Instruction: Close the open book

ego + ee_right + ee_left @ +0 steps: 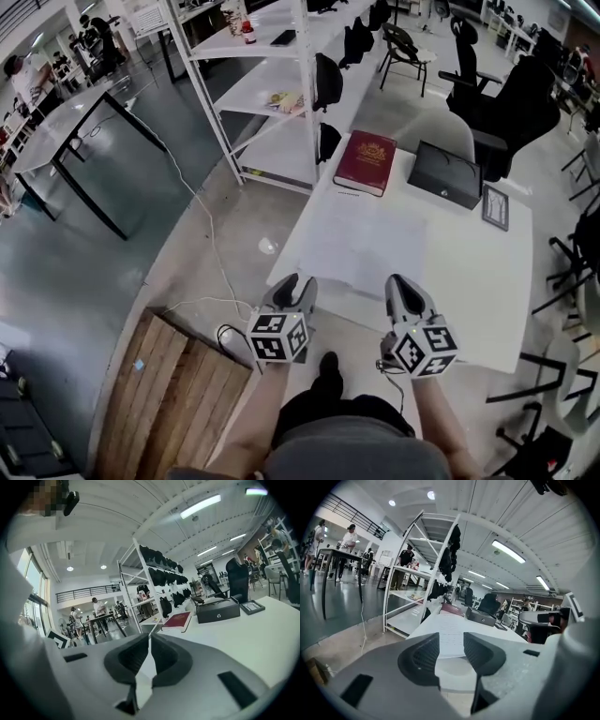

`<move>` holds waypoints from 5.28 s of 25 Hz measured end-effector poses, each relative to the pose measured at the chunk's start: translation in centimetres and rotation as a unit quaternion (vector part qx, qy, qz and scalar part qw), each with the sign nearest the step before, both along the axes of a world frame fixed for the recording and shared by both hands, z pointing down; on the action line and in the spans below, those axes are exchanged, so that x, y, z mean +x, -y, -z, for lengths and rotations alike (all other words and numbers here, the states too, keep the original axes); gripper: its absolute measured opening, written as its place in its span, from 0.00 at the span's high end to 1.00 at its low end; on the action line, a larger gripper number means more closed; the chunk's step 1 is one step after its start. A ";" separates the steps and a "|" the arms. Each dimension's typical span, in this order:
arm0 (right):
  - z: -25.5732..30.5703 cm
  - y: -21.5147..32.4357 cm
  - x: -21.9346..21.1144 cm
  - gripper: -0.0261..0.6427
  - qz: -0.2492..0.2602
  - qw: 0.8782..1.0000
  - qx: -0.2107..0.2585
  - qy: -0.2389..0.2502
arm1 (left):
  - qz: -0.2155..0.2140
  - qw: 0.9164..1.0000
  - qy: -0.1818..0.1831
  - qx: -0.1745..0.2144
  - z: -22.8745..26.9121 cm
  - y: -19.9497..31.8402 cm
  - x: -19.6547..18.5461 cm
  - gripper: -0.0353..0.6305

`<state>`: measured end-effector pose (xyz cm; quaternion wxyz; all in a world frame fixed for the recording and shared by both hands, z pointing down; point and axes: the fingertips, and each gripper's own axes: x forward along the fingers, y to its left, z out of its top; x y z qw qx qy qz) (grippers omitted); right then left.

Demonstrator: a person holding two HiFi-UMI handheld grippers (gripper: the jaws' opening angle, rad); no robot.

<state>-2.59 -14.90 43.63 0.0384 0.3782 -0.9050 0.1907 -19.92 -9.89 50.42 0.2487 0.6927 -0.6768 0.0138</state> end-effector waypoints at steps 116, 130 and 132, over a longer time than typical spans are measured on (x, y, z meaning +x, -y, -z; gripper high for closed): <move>-2.9 3.3 8.6 0.95 -0.066 0.996 -0.054 -0.035 | -0.059 0.987 -0.125 -0.078 -3.0 6.5 9.1 0.92; -3.0 2.9 11.3 0.95 -0.111 0.991 -0.060 -0.031 | -0.137 0.984 -0.014 -0.114 -3.8 7.2 12.8 0.92; -3.1 2.8 11.6 0.95 -0.117 0.991 -0.061 -0.030 | -0.149 0.981 -0.004 -0.122 -4.1 7.3 13.3 0.92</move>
